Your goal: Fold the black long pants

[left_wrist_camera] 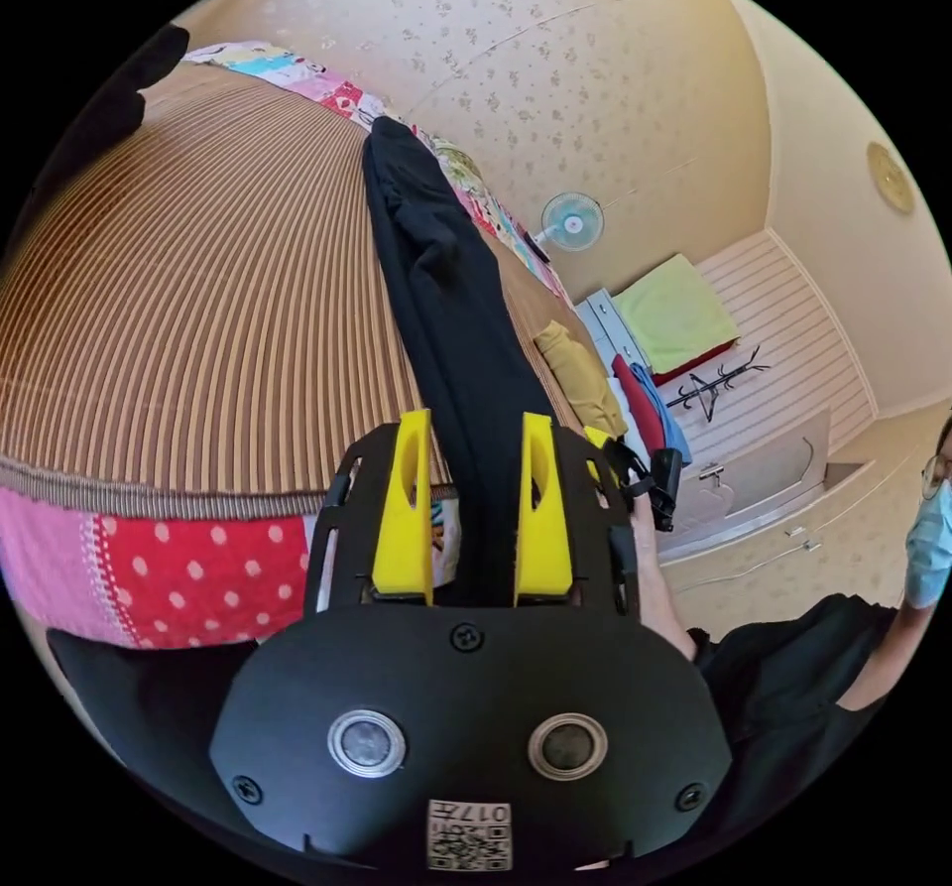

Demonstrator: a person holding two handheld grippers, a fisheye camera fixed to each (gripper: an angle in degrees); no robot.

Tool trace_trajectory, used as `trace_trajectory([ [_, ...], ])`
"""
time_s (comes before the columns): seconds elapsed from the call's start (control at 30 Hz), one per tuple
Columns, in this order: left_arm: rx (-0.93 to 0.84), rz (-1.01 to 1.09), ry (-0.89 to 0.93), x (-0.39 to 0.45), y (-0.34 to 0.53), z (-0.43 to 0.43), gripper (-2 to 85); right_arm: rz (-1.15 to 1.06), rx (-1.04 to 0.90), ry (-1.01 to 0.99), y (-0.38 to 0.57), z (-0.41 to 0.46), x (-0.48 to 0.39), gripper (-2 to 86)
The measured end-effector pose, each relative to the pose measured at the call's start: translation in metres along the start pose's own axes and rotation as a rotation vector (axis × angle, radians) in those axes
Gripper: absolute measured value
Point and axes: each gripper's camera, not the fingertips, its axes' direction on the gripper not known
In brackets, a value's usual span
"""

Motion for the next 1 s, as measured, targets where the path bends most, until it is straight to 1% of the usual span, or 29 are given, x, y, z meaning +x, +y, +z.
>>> trace_trajectory([
  [0.03, -0.022, 0.009, -0.030, 0.001, -0.010, 0.010, 14.4, 0.000, -0.029, 0.022, -0.009, 0.006, 0.000, 12.8],
  [0.1, -0.084, -0.001, -0.052, -0.001, -0.021, 0.030, 15.4, 0.026, -0.179, 0.090, -0.038, 0.033, 0.006, 13.6],
  [0.17, -0.068, -0.014, -0.021, 0.000, -0.019, 0.036, 14.7, 0.014, -0.196, 0.081, -0.045, 0.037, 0.004, 13.1],
  [0.27, -0.052, -0.014, 0.018, 0.004, -0.002, 0.036, 14.3, 0.032, -0.246, -0.044, -0.034, 0.043, 0.007, 10.8],
  [0.33, -0.055, -0.018, 0.055, 0.006, 0.012, 0.035, 13.1, 0.087, -0.185, -0.145, -0.014, 0.035, 0.013, 9.3],
  [0.43, -0.129, -0.095, 0.184, -0.002, 0.031, 0.039, 9.1, 0.143, -0.198, -0.260, -0.001, 0.034, 0.020, 7.4],
  [0.5, -0.115, -0.122, 0.284, -0.005, 0.040, 0.030, 7.2, 0.121, -0.185, -0.382, 0.002, 0.021, 0.017, 5.3],
  [0.53, -0.092, -0.103, 0.339, -0.001, 0.044, 0.019, 6.4, 0.079, -0.176, -0.399, 0.001, 0.008, 0.007, 4.3],
  [0.57, -0.073, -0.056, 0.360, 0.011, 0.047, 0.006, 6.2, 0.047, -0.174, -0.395, -0.001, 0.001, 0.000, 3.9],
  [0.6, -0.062, -0.024, 0.362, 0.019, 0.049, -0.002, 6.1, -0.030, -0.168, -0.387, -0.004, -0.013, -0.020, 3.2],
  [0.67, 0.011, 0.117, 0.375, 0.058, 0.053, -0.036, 5.9, -0.140, -0.140, -0.393, -0.011, -0.038, -0.054, 2.4],
  [0.73, 0.073, 0.207, 0.413, 0.090, 0.054, -0.064, 5.8, -0.271, -0.089, -0.430, -0.022, -0.077, -0.102, 1.7],
  [0.83, 0.175, 0.342, 0.483, 0.146, 0.055, -0.114, 5.6, -0.400, -0.040, -0.461, -0.032, -0.120, -0.156, 1.5],
  [0.93, 0.276, 0.506, 0.510, 0.211, 0.062, -0.167, 5.6, -0.633, 0.040, -0.449, -0.034, -0.190, -0.248, 1.4],
  [1.0, 0.338, 0.596, 0.535, 0.247, 0.070, -0.196, 5.6, -0.726, 0.089, -0.448, -0.029, -0.224, -0.290, 1.5],
])
